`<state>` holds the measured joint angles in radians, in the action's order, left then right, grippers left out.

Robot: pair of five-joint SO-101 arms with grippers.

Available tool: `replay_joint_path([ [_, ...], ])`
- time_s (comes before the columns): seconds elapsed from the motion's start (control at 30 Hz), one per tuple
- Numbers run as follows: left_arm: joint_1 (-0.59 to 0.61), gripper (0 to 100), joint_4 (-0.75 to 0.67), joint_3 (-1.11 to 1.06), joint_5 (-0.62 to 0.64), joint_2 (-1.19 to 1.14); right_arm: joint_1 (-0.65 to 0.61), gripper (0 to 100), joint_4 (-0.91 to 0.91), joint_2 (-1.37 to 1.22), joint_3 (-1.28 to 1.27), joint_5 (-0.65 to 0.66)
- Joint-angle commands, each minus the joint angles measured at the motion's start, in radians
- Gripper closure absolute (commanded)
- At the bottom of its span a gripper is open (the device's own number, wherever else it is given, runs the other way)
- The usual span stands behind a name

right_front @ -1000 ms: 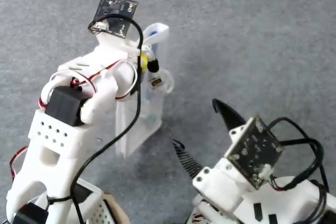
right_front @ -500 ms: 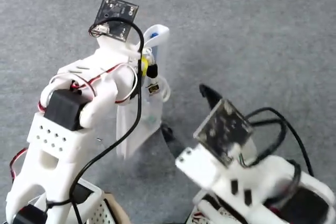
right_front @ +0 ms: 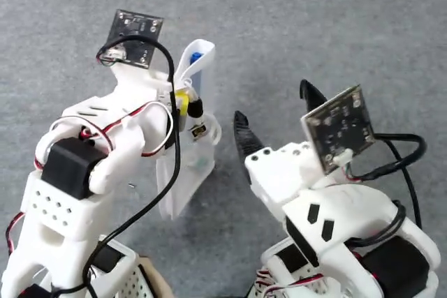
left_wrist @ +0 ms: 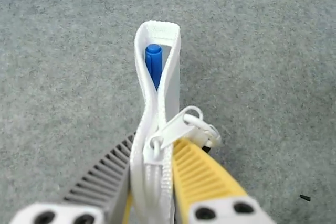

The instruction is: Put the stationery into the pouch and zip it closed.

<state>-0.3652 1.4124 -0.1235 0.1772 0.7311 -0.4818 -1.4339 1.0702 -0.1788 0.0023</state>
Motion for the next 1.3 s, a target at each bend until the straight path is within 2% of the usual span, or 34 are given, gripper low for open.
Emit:
replay_joint_path([
  [0.0,-0.012,97,0.031,0.062,0.043,0.028,0.014,62.7,0.041,-0.019,-0.024,-0.087],
  [0.3,-0.01,97,0.041,0.085,0.041,0.026,-0.003,62.8,0.107,-0.058,-0.11,-0.362],
  [0.37,-0.012,97,0.041,0.085,0.041,0.026,-0.032,62.8,0.112,-0.059,-0.14,-0.379],
  [0.5,-0.005,97,0.043,0.084,0.04,0.026,-0.071,62.8,0.117,-0.059,-0.226,-0.284],
  [0.7,-0.007,97,0.063,0.053,0.034,0.025,-0.101,62.8,0.199,-0.053,-0.371,0.057],
  [0.87,-0.016,97,0.061,-0.008,0.034,0.037,-0.104,62.8,0.199,-0.051,-0.39,0.198],
  [1.07,-0.016,97,0.055,0.005,0.035,0.072,-0.109,63.2,0.209,-0.051,-0.384,0.212],
  [1.2,-0.042,97,0.06,0.004,0.034,0.137,-0.126,71.5,0.209,-0.05,-0.36,0.097],
  [1.27,-0.082,97,0.055,0.004,0.035,0.152,-0.127,72.5,0.224,-0.05,-0.355,0.031],
])
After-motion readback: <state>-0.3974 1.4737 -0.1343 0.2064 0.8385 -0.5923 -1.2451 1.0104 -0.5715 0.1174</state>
